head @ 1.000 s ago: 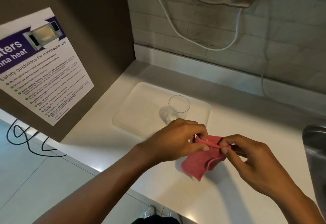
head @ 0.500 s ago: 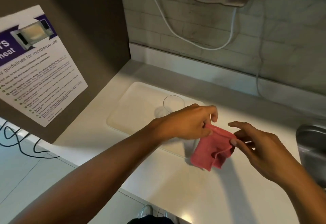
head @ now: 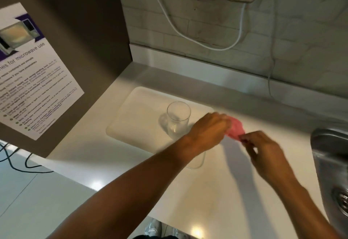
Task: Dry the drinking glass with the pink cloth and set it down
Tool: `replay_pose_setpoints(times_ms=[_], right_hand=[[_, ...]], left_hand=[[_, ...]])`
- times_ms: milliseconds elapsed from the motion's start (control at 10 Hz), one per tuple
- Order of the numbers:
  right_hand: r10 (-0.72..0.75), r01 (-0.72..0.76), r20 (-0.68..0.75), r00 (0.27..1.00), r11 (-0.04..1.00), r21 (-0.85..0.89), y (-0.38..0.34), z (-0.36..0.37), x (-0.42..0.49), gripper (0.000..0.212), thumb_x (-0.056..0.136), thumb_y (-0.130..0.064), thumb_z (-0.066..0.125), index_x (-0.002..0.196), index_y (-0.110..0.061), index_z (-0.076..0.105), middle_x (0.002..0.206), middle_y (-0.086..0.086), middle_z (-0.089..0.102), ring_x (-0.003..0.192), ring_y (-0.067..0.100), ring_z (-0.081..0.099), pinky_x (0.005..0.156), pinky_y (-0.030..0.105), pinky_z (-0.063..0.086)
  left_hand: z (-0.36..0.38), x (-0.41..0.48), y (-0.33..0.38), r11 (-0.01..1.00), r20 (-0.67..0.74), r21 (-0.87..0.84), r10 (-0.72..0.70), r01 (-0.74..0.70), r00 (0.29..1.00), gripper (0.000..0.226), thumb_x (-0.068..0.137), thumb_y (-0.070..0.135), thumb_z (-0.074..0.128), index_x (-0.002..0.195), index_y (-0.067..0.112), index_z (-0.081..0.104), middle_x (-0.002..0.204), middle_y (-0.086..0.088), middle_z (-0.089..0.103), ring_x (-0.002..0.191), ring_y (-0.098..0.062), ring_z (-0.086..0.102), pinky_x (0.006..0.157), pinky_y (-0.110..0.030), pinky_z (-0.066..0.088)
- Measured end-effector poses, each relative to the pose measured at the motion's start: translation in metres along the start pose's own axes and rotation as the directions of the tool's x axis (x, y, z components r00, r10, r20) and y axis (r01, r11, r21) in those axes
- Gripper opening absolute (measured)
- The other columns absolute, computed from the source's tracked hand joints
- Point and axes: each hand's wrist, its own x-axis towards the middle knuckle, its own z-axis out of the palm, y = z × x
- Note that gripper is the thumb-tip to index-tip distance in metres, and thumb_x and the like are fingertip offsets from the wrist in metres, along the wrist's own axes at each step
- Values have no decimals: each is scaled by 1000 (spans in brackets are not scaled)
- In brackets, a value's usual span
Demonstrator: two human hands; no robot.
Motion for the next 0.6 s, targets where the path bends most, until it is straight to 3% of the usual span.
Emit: replay_pose_setpoints(times_ms=[100, 200, 300, 400, 500, 600], right_hand=[[95, -110, 278, 956, 993, 37, -4, 35, -35, 18, 92, -2, 67, 107, -9, 75, 100, 10, 72, 89, 32, 69, 78, 32, 52], [166, -217, 414, 895, 973, 79, -9, 51, -59, 16, 98, -9, 60, 109, -9, 72, 104, 6, 70, 95, 24, 65, 76, 13, 38], [90, -110, 398, 913, 994, 27, -13, 44, -64, 16, 93, -10, 68, 108, -9, 75, 102, 6, 73, 88, 22, 67, 77, 28, 50], [56, -57, 459, 887, 998, -13, -17, 43, -69, 18, 96, -16, 65, 110, -14, 75, 108, 1, 73, 92, 19, 67, 81, 28, 50], [211, -232, 459, 863, 973, -12, -24, 51, -68, 18, 97, -25, 63, 101, -17, 78, 103, -2, 74, 95, 17, 69, 83, 17, 44], [190, -247, 459, 868, 967, 67, -30, 33, -64, 12, 95, -30, 63, 98, -37, 73, 95, -20, 65, 88, -7, 58, 81, 2, 35]], left_hand=[[44, -37, -1, 971, 249, 238, -25, -36, 968, 30, 99, -5, 61, 123, 9, 74, 125, -14, 77, 111, -34, 71, 93, -42, 50], [62, -59, -1, 958, 326, 283, -56, -41, 944, 28, 99, -4, 59, 121, 8, 72, 125, -15, 74, 115, -35, 66, 95, -41, 44], [66, -69, 6, 966, 378, 258, -74, -29, 923, 27, 100, -5, 57, 121, 3, 71, 129, -18, 72, 119, -38, 64, 98, -43, 43], [65, -78, 13, 975, 418, 222, -112, 18, 902, 25, 101, -5, 57, 122, 0, 70, 131, -22, 69, 121, -40, 62, 100, -45, 44], [54, -87, 19, 988, 411, 130, -130, 83, 902, 25, 105, 0, 56, 127, -4, 67, 132, -26, 66, 122, -44, 61, 100, -47, 44], [34, -94, 33, 992, 329, -58, -90, 116, 940, 27, 107, 10, 58, 127, -5, 68, 129, -28, 67, 118, -46, 60, 98, -50, 44]])
